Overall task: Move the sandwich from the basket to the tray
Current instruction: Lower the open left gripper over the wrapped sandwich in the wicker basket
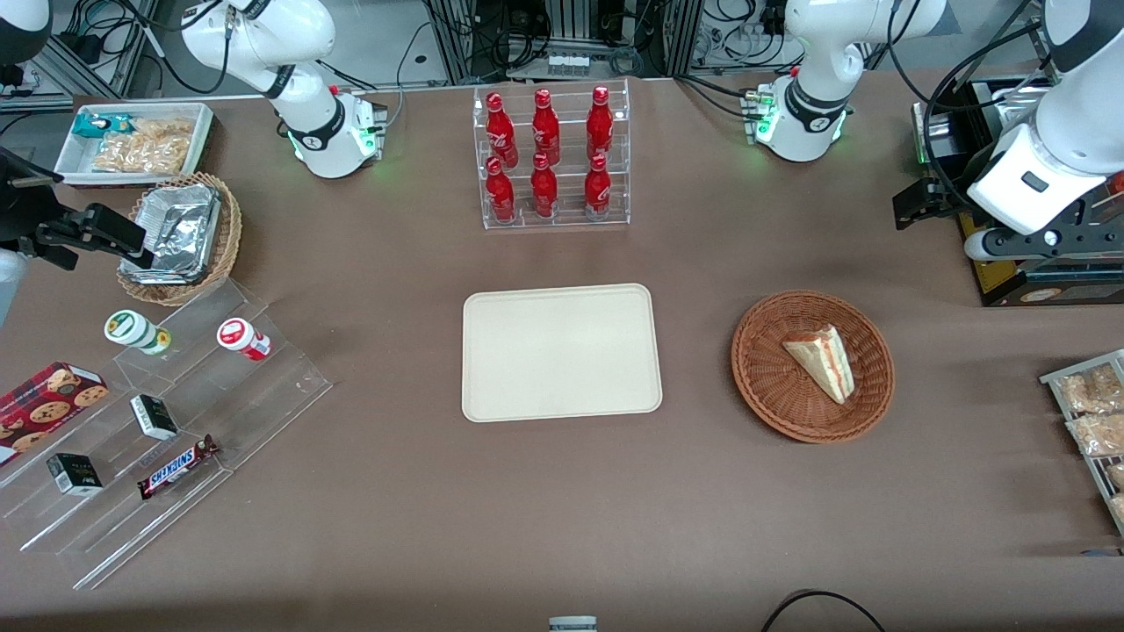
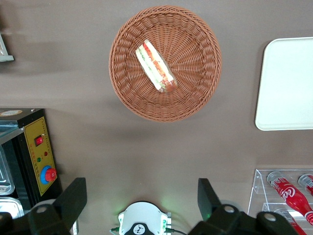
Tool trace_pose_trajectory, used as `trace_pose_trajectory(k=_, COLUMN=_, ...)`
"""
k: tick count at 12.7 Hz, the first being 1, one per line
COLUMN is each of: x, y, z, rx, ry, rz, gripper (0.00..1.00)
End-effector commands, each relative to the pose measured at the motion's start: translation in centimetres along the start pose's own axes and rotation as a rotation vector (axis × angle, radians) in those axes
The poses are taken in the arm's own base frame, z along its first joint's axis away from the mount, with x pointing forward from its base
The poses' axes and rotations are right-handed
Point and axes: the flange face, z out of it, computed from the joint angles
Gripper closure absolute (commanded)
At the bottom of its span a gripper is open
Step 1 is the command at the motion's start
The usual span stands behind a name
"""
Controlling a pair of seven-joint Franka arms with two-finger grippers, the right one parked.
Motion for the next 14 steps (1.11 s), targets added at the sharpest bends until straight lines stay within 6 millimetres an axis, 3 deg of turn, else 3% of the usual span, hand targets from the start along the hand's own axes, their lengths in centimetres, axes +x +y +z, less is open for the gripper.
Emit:
trace_pose_trajectory(k=1, x=0.0, y=0.2, z=-0.3, rx=0.011, ry=0.006, rz=0.026, gripper=0.00)
trace_pose_trajectory(k=3, x=0.2, y=0.4, z=0.3, rx=0.012, ry=-0.001, rz=0.028, gripper=0.00)
trace_pose_trajectory(k=6, x=1.6, y=0.6, z=4.2, rx=0.016, ry=-0.033, rz=0.028, gripper=0.00)
trace_pose_trajectory(k=12, x=4.0, y=0.7, z=15.4, rx=0.004, ry=0.061, rz=0.031, gripper=0.00)
trace_pose_trajectory(k=14, x=5.4, y=0.8, z=20.2, rx=-0.005, ry=0.097, rz=0.032, gripper=0.00)
